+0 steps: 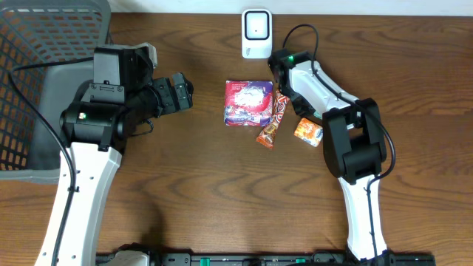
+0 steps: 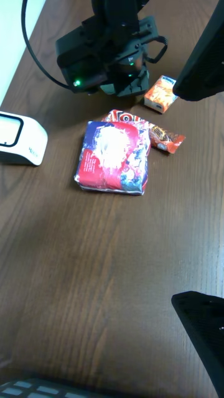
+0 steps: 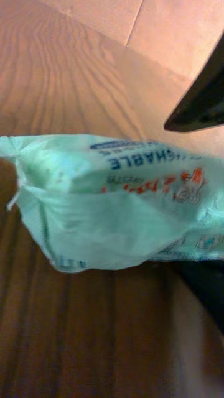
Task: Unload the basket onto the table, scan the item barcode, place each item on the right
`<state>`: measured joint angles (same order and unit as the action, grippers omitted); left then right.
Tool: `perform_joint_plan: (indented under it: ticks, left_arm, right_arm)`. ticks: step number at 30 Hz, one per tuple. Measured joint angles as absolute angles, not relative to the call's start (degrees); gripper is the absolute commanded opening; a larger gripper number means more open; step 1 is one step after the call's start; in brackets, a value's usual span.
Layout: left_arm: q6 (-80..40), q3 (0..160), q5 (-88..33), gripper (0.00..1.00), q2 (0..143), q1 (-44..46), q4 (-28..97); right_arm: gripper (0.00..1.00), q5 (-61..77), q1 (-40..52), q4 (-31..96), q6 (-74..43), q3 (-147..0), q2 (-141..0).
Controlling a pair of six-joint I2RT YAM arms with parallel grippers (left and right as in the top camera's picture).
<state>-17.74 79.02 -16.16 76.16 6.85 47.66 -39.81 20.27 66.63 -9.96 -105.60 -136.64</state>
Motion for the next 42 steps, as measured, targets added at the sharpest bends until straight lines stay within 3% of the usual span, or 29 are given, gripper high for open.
perform_joint_plan:
  ticks: [1, 5, 11, 21, 27, 33, 37, 42]
  left_arm:
    - [-17.7, 79.0, -16.2, 0.98, 76.2, 6.9, 47.7]
    - [-17.7, 79.0, -16.2, 0.98, 76.2, 6.9, 47.7]
    - [-17.7, 79.0, -16.2, 0.98, 76.2, 6.9, 47.7]
    - [-17.7, 79.0, -16.2, 0.98, 76.2, 6.9, 47.7]
    - [-17.7, 79.0, -16.2, 0.98, 76.2, 6.9, 47.6]
    - [-17.7, 79.0, -16.1, 0.98, 76.2, 6.9, 47.7]
    - [-17.7, 79.0, -16.2, 0.98, 76.2, 6.9, 47.6]
    - [-17.7, 79.0, -16.2, 0.98, 76.2, 6.9, 47.7]
  right_arm:
    - [0.23, -40.2, 20.3, 65.9, -9.9, -104.9, -136.5]
    - [0.01, -40.8, 20.1, 65.5, -10.0, -103.4, -136.5]
    - [0.01, -32.4, 18.3, 69.7, -9.8, -108.0, -136.5]
    - [0.01, 14.4, 7.5, 76.7, -4.8, -127.8, -136.6]
    - [0.01, 40.2, -0.8, 75.7, -0.3, -123.2, -136.6]
    - [0.01, 52.7, -5.7, 69.2, 1.7, -109.4, -137.0]
    - [0.33, 49.6, -8.2, 69.1, 0.0, -106.4, -137.6]
    - [0.46, 41.9, -11.5, 75.2, -1.5, -110.4, -137.7]
